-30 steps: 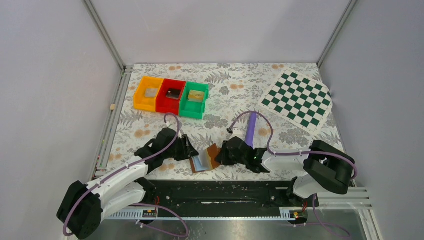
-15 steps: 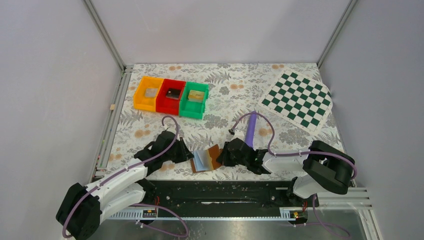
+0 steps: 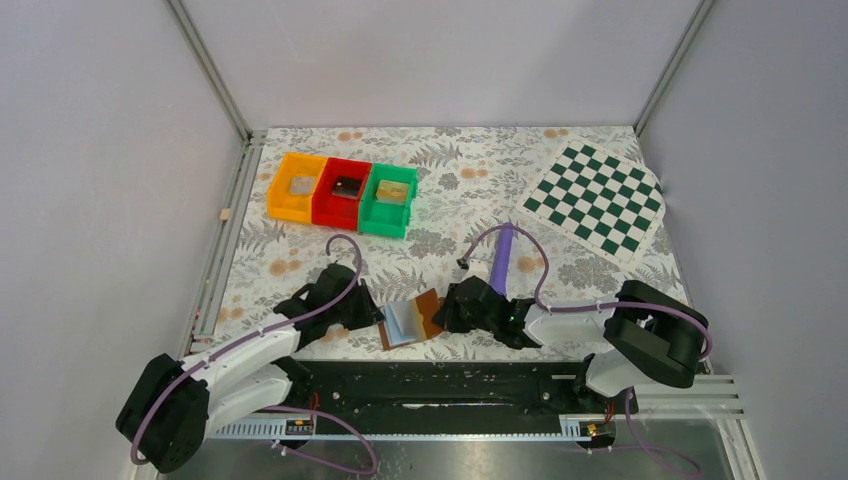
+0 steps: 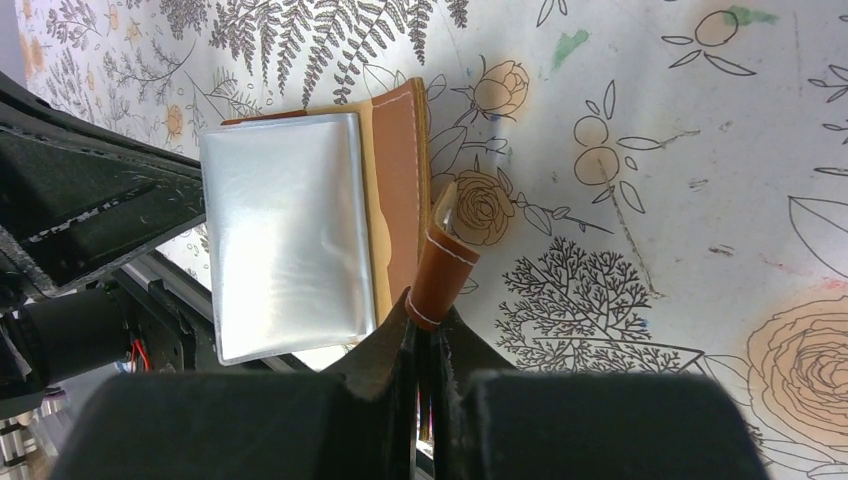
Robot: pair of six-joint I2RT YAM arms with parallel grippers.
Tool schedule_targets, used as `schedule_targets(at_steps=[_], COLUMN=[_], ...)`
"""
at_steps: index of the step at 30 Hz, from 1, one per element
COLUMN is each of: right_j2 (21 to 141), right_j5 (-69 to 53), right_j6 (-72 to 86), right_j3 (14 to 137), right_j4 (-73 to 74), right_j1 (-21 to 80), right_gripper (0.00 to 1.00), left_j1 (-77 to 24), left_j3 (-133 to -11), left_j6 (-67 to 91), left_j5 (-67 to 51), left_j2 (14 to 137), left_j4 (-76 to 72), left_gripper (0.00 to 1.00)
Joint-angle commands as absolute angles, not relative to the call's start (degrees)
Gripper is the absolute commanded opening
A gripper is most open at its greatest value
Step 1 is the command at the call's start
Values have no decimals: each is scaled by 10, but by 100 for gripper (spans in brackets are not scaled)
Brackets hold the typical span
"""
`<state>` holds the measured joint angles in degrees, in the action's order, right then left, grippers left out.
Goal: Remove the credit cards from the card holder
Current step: Open the card holder at the center of the board.
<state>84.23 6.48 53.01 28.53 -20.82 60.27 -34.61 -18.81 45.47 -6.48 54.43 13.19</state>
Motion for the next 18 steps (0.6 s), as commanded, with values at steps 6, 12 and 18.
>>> schedule_targets(at_steps=[6, 12, 18], right_j2=[858, 858, 858], right_j5=[64, 52, 46], right_j6=[532, 524, 523], right_j3=[285, 293, 295], right_j4=[-226, -223, -224], right_j1=[606, 606, 606], right_gripper=[1, 8, 9], left_j1=[-353, -357, -360], left_j3=[-199, -210, -216], left_j6=[441, 441, 444], left_j5=[-80, -88, -110], left_j2=[586, 597, 606], left_j4=[72, 67, 51], left_gripper=[13, 16, 18])
